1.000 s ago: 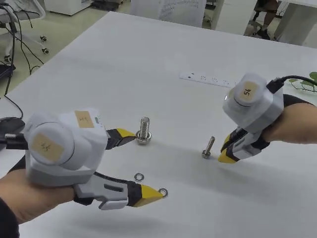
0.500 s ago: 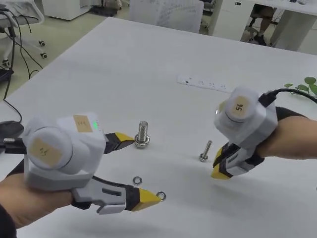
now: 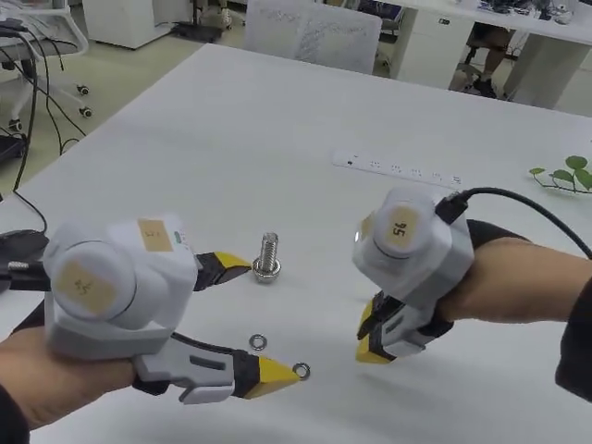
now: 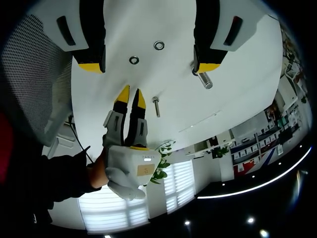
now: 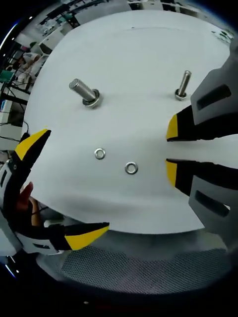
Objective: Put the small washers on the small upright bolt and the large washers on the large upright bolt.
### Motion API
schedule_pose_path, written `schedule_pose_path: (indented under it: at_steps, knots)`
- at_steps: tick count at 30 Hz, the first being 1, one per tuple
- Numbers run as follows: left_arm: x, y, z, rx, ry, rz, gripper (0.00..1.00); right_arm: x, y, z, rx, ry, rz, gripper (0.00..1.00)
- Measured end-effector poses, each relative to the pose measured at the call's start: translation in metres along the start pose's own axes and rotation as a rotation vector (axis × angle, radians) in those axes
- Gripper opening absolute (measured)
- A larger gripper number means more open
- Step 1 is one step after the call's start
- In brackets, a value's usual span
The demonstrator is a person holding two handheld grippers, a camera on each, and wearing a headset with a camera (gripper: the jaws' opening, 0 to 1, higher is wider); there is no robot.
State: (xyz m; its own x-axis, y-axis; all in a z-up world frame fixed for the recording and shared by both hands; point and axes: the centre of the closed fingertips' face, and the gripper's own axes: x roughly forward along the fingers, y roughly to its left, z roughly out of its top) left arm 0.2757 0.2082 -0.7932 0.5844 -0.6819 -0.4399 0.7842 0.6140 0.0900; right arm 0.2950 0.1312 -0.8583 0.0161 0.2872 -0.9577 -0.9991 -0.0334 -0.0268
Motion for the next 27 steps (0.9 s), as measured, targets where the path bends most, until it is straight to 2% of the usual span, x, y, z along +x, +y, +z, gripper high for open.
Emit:
schedule_pose_path:
  at_steps: [13, 27]
  knots:
    - [-0.004, -0.001, -0.005, -0.001, 0.006, 0.005, 0.72, 0.018, 0.017, 0.028, -0.069, -0.006, 0.037, 0.15]
    - [-0.007, -0.001, -0.007, -0.007, 0.006, 0.017, 0.71, 0.032, 0.025, 0.039, -0.117, 0.010, 0.053, 0.17]
